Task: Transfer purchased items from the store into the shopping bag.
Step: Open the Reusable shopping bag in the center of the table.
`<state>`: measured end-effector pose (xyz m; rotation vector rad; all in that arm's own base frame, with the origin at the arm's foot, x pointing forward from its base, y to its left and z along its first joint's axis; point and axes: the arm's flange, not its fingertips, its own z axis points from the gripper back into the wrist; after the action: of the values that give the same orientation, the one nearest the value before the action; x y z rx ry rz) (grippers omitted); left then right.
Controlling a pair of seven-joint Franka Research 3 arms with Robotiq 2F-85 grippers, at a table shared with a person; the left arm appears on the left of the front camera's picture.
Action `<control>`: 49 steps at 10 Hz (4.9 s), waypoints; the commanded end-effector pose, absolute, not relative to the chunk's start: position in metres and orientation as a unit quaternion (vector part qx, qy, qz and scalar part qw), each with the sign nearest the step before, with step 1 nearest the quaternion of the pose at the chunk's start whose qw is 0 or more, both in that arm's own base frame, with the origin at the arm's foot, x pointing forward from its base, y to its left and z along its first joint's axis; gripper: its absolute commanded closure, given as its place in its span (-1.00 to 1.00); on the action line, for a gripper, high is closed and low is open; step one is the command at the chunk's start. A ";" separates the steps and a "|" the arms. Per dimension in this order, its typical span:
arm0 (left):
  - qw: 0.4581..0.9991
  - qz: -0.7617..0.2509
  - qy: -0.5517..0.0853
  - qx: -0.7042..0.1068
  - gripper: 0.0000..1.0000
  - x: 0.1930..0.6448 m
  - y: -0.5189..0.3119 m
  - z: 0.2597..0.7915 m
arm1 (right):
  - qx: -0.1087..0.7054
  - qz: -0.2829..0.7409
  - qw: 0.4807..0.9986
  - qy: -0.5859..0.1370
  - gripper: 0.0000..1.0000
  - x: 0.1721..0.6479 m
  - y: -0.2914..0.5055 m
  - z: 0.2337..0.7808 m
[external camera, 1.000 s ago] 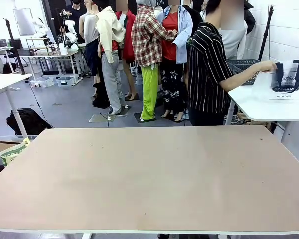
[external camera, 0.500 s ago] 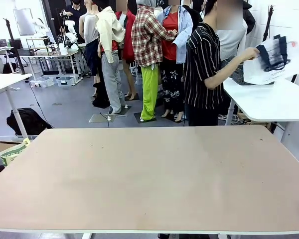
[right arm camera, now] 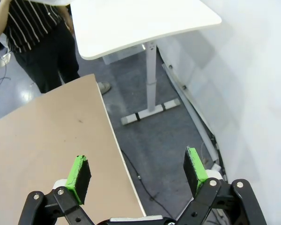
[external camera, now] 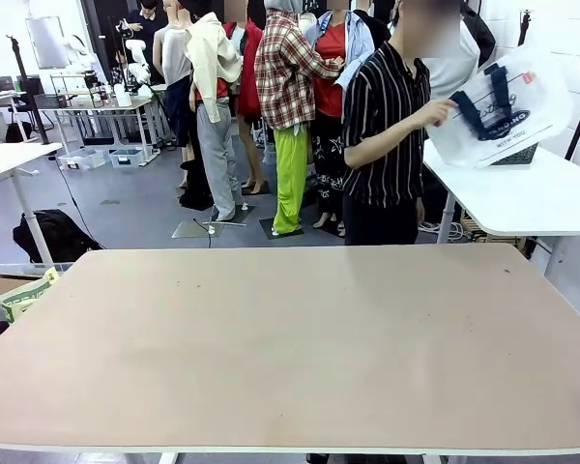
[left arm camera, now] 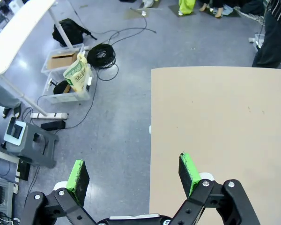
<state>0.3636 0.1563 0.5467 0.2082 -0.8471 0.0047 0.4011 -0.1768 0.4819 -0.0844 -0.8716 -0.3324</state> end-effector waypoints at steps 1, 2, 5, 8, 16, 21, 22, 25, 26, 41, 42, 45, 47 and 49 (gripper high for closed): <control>0.905 -0.003 -0.412 0.105 -1.00 0.364 0.157 0.547 | -0.045 -0.156 0.895 -0.416 -1.00 0.400 -0.177 0.480; 0.905 -0.003 -0.412 0.105 -1.00 0.364 0.157 0.547 | -0.045 -0.156 0.895 -0.416 -1.00 0.400 -0.177 0.480; 0.905 -0.003 -0.412 0.105 -1.00 0.364 0.157 0.547 | -0.045 -0.156 0.895 -0.416 -1.00 0.400 -0.177 0.480; 0.905 -0.003 -0.412 0.105 -1.00 0.364 0.157 0.547 | -0.045 -0.156 0.895 -0.416 -1.00 0.400 -0.177 0.480; 0.905 -0.003 -0.412 0.105 -1.00 0.364 0.157 0.547 | -0.045 -0.156 0.895 -0.416 -1.00 0.400 -0.177 0.480; 0.905 -0.003 -0.412 0.105 -1.00 0.364 0.157 0.547 | -0.045 -0.156 0.895 -0.416 -1.00 0.400 -0.177 0.480; 0.905 -0.003 -0.412 0.105 -1.00 0.364 0.157 0.547 | -0.045 -0.156 0.895 -0.416 -1.00 0.400 -0.177 0.480; 0.905 -0.003 -0.412 0.105 -1.00 0.364 0.157 0.547 | -0.045 -0.156 0.895 -0.416 -1.00 0.400 -0.177 0.480; 0.905 -0.003 -0.412 0.105 -1.00 0.364 0.157 0.547 | -0.045 -0.156 0.895 -0.416 -1.00 0.400 -0.177 0.480; 0.901 -0.015 -0.424 0.086 -1.00 0.381 0.135 0.558 | -0.041 -0.160 0.892 -0.420 -1.00 0.401 -0.177 0.482; 0.894 -0.056 -0.439 0.072 -1.00 0.403 0.100 0.573 | -0.068 -0.143 0.884 -0.440 -1.00 0.404 -0.152 0.505; 0.871 -0.156 -0.463 0.058 -1.00 0.447 0.010 0.608 | -0.015 -0.129 0.881 -0.455 -1.00 0.427 -0.076 0.548; 0.878 -0.188 -0.439 -0.004 -1.00 0.478 -0.049 0.610 | 0.047 -0.040 0.907 -0.417 -1.00 0.434 0.021 0.558; 0.888 -0.181 -0.421 -0.032 -1.00 0.486 -0.072 0.592 | 0.053 0.007 0.915 -0.401 -1.00 0.430 0.062 0.555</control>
<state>0.4800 -0.0923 0.5935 -0.0558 -0.9140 -0.3883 0.4245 0.0755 0.5536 0.1085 -0.8552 0.0082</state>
